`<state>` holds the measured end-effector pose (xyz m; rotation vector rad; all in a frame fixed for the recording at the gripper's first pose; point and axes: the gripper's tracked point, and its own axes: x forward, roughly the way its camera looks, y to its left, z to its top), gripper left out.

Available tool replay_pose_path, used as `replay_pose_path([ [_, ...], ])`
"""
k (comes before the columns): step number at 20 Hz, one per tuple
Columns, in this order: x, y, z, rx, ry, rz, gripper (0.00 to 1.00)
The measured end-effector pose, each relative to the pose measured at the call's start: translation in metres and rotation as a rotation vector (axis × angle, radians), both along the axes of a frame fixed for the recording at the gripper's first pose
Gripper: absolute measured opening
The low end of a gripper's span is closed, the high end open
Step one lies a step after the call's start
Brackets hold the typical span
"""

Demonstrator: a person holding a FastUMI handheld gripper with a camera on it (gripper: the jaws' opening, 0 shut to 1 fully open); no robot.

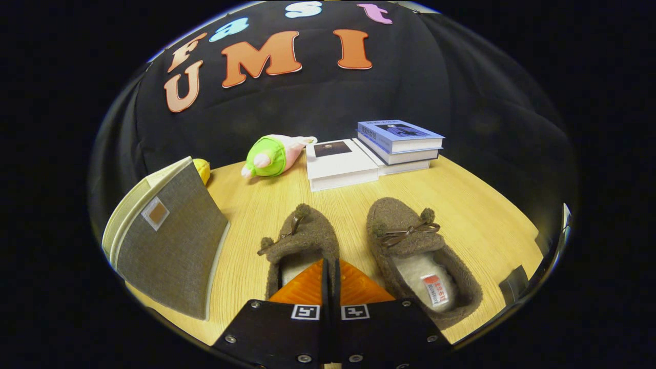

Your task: Open the storage box then place both shoes into the box .Put the left shoe in first, then the right shoe, with the right side of both shoes facing outward in a uniform manner.

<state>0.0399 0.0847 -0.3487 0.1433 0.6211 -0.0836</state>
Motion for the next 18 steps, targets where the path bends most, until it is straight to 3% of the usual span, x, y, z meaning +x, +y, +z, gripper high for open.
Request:
replay_pose_path([
  [9, 0.005, 0.009, 0.070, -0.025, -0.109, -0.002, 0.00],
  [18, 0.011, 0.086, 0.184, -0.064, -0.253, 0.083, 0.00],
])
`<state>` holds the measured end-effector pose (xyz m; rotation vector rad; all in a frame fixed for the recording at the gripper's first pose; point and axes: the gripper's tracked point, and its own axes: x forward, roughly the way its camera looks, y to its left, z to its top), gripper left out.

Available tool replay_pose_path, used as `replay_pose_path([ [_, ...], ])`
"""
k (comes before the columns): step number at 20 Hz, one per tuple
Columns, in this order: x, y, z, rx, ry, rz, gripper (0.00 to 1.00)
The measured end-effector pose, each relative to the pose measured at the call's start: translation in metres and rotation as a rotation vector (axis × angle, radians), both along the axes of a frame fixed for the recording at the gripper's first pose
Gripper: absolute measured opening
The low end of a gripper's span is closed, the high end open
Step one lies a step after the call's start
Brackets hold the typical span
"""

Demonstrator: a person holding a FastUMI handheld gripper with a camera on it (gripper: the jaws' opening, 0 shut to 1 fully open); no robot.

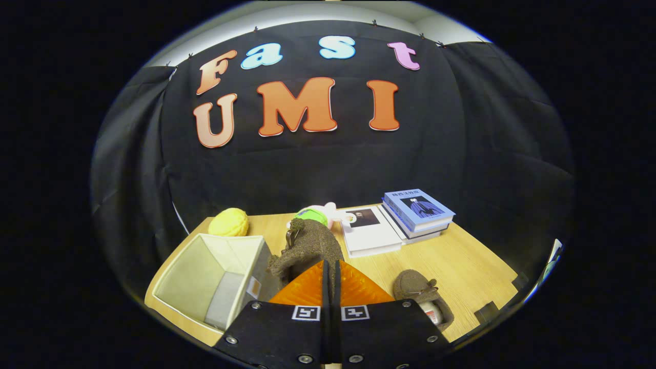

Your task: Open the storage box then place both shoes into the box .Put the left shoe in first, then the right shoe, with the right side of both shoes facing outward in a uniform manner.

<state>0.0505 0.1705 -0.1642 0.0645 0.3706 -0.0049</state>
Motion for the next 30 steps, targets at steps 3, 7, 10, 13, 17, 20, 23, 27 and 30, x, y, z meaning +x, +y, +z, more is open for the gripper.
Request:
replay_pose_path([
  [3, 0.003, 0.044, 0.028, -0.002, -0.030, 0.045, 0.00],
  [7, 0.006, 0.111, 0.034, 0.004, -0.019, 0.113, 0.00],
  [10, 0.013, 0.153, 0.027, -0.029, -0.016, 0.137, 0.01],
  [13, 0.012, 0.189, 0.008, -0.078, 0.020, 0.161, 0.01],
  [17, 0.007, 0.235, -0.009, -0.090, 0.045, 0.203, 0.01],
  [20, 0.006, 0.256, 0.001, -0.129, -0.006, 0.232, 0.15],
  [23, -0.002, 0.269, 0.014, -0.152, -0.046, 0.273, 0.59],
  [27, -0.005, 0.260, 0.015, -0.159, -0.052, 0.283, 0.91],
  [30, -0.004, 0.240, 0.008, -0.167, -0.039, 0.259, 0.98],
])
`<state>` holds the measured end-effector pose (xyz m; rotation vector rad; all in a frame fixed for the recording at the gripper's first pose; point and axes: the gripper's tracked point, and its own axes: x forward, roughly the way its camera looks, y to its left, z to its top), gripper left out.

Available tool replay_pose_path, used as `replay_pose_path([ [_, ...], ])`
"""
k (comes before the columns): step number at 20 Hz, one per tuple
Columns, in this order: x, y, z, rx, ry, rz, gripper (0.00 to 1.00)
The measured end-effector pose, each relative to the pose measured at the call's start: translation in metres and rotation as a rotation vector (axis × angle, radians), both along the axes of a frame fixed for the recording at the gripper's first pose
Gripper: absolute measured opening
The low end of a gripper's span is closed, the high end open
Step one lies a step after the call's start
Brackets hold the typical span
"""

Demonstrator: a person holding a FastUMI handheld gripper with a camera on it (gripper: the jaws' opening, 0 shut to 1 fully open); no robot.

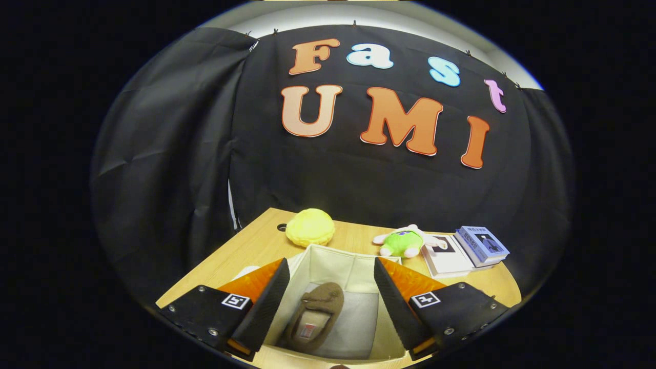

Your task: Open the storage box then place both shoes into the box .Put the left shoe in first, then the right shoe, with the right side of both shoes facing outward in a uniform manner.

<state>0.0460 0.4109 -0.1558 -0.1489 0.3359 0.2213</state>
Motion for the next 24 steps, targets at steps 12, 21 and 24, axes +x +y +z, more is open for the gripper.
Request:
replay_pose_path([
  [12, 0.008, -0.173, -0.028, 0.025, 0.030, -0.130, 0.99],
  [21, 0.003, -0.341, -0.060, 0.070, 0.072, -0.301, 0.99],
  [24, -0.002, -0.390, -0.080, 0.086, 0.098, -0.361, 0.99],
])
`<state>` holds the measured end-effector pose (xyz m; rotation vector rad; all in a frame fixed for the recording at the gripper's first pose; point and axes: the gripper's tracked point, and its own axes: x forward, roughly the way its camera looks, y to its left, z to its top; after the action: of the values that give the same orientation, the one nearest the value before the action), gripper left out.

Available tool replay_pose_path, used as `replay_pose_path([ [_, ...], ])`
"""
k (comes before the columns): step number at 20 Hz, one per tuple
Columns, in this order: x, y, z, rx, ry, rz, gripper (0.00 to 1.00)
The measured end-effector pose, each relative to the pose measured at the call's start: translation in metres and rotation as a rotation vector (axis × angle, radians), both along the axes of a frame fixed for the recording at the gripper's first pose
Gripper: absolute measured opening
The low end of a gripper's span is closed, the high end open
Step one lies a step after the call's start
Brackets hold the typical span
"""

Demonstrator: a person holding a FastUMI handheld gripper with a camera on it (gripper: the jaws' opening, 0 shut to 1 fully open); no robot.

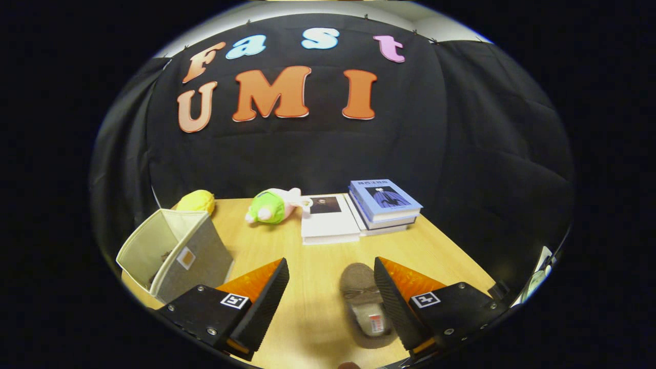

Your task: Open the storage box then place both shoes into the box .Put the left shoe in first, then the right shoe, with the right side of both shoes facing outward in a uniform manner.

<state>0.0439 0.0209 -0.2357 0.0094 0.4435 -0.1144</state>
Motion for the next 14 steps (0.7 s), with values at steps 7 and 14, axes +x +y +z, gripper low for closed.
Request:
replay_pose_path([
  [7, -0.018, -0.061, -0.055, 0.059, 0.092, -0.046, 0.99],
  [14, -0.034, -0.085, -0.102, 0.141, 0.173, -0.058, 0.93],
])
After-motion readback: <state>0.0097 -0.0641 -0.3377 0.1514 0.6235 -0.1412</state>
